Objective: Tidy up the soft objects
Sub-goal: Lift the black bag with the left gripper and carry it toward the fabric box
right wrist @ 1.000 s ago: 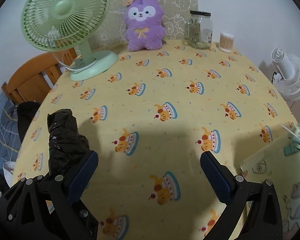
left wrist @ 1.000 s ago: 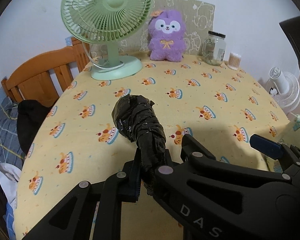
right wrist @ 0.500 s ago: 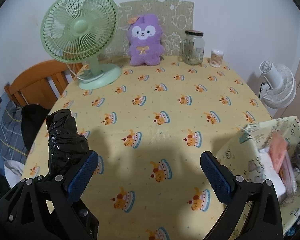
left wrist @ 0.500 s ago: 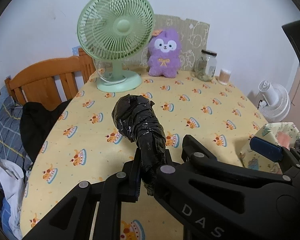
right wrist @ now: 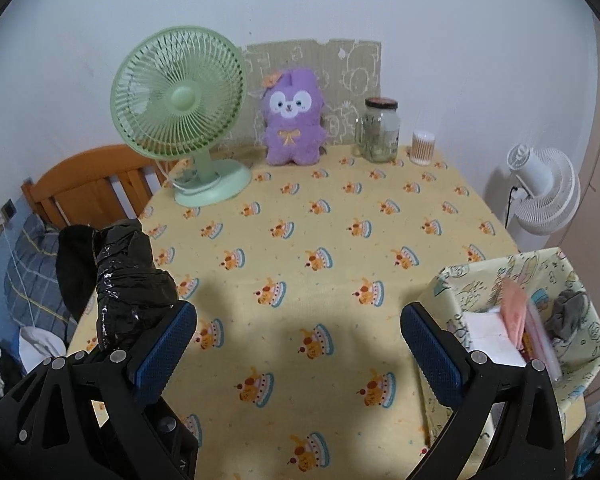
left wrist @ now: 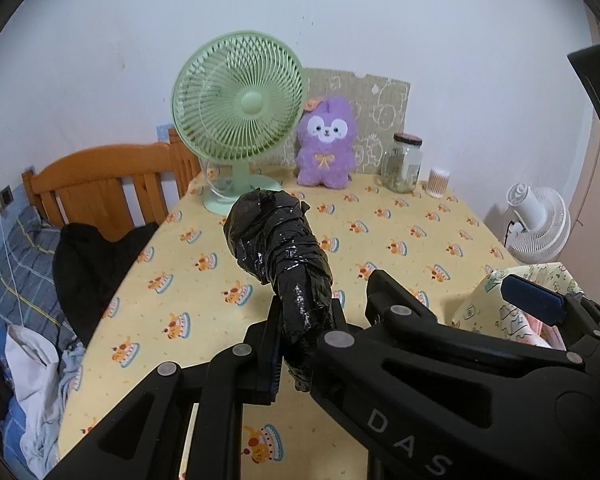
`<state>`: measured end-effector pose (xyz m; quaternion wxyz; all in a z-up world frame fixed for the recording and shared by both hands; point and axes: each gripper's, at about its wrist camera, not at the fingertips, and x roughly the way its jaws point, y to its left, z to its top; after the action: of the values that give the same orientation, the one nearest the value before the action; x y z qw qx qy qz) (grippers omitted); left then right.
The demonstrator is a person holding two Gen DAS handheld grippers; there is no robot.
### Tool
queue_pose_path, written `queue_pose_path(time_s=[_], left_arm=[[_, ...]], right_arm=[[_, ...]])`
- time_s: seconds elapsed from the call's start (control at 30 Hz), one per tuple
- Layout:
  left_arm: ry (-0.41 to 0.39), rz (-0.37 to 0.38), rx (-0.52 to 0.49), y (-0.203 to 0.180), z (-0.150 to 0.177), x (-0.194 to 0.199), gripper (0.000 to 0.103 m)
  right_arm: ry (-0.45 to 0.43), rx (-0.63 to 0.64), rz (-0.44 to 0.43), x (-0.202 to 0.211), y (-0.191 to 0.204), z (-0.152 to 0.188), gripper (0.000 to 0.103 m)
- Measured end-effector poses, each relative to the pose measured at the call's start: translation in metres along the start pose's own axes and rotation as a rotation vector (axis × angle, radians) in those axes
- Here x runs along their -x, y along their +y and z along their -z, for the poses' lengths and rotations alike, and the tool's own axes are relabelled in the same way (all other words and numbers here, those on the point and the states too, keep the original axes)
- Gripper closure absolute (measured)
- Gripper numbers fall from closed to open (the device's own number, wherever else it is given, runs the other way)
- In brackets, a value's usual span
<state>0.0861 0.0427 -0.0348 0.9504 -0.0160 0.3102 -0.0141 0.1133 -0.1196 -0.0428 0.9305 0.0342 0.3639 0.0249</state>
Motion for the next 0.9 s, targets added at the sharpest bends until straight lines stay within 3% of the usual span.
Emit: queue_pose_path(time_s=[0.9], left_arm=[[-0.095, 0.029, -0.045, -0.057, -0.001, 0.054, 0.084]], right_arm=[[-0.108, -0.051, -0.016, 0.074, -0.057, 0.008, 0.000]])
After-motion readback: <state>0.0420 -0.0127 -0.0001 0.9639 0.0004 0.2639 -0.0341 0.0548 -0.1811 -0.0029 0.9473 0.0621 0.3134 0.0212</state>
